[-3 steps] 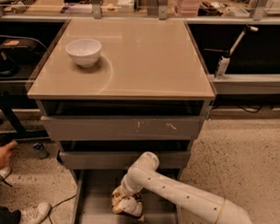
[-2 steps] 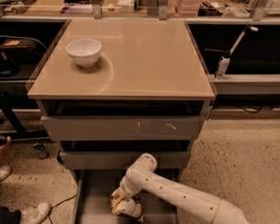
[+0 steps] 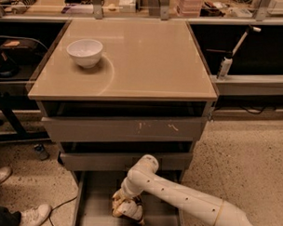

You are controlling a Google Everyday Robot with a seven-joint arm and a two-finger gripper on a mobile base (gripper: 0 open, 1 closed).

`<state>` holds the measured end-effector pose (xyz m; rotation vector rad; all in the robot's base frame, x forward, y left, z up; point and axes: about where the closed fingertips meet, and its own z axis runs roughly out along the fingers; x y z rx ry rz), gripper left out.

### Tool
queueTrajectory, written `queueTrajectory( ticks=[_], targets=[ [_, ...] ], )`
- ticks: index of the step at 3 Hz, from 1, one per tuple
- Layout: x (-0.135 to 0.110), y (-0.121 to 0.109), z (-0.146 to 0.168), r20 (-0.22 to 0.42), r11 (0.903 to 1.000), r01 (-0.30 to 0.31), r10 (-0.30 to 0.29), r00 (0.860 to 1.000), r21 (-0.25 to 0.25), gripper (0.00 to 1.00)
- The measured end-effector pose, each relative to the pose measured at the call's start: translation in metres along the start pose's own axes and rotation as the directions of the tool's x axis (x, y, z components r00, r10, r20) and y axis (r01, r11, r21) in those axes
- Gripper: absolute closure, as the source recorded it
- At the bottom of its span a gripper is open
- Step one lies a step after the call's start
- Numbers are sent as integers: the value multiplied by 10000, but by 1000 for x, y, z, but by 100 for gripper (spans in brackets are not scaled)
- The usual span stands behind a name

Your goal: Place brown chip bag into bottom drawer

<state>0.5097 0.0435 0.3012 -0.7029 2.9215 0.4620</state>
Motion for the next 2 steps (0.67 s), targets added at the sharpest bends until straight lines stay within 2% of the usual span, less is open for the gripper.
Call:
queueTrajectory(
  ticks=[2],
  targets=[
    [0,0,0,-1,10000,0,0,10000,0,11]
  ],
)
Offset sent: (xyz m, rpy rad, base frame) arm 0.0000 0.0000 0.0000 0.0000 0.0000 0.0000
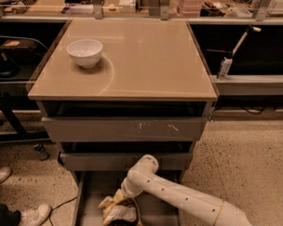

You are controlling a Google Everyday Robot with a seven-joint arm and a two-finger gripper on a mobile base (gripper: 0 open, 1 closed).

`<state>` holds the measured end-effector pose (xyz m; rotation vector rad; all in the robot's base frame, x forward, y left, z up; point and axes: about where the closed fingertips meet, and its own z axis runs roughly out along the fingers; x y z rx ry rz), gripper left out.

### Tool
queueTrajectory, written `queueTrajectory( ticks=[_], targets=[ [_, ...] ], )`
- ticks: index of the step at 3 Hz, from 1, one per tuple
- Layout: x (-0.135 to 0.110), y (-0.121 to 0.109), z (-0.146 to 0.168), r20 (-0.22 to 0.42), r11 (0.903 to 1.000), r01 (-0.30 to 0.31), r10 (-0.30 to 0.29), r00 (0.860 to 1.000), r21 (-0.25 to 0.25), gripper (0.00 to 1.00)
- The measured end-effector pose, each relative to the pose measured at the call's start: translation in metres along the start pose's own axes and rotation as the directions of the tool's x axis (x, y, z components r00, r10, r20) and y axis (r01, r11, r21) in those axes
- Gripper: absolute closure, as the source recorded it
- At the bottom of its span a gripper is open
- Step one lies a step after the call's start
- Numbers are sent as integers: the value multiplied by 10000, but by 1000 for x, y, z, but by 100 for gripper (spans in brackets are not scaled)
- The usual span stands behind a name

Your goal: Place brown chip bag into bottom drawer

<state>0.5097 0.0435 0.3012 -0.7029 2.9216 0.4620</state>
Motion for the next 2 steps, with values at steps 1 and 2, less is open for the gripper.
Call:
queueTrajectory(
  ticks=[1,2],
  targets=[
    [0,0,0,-1,10000,0,0,10000,0,0],
    [0,0,0,-1,10000,0,0,10000,0,0]
  ],
)
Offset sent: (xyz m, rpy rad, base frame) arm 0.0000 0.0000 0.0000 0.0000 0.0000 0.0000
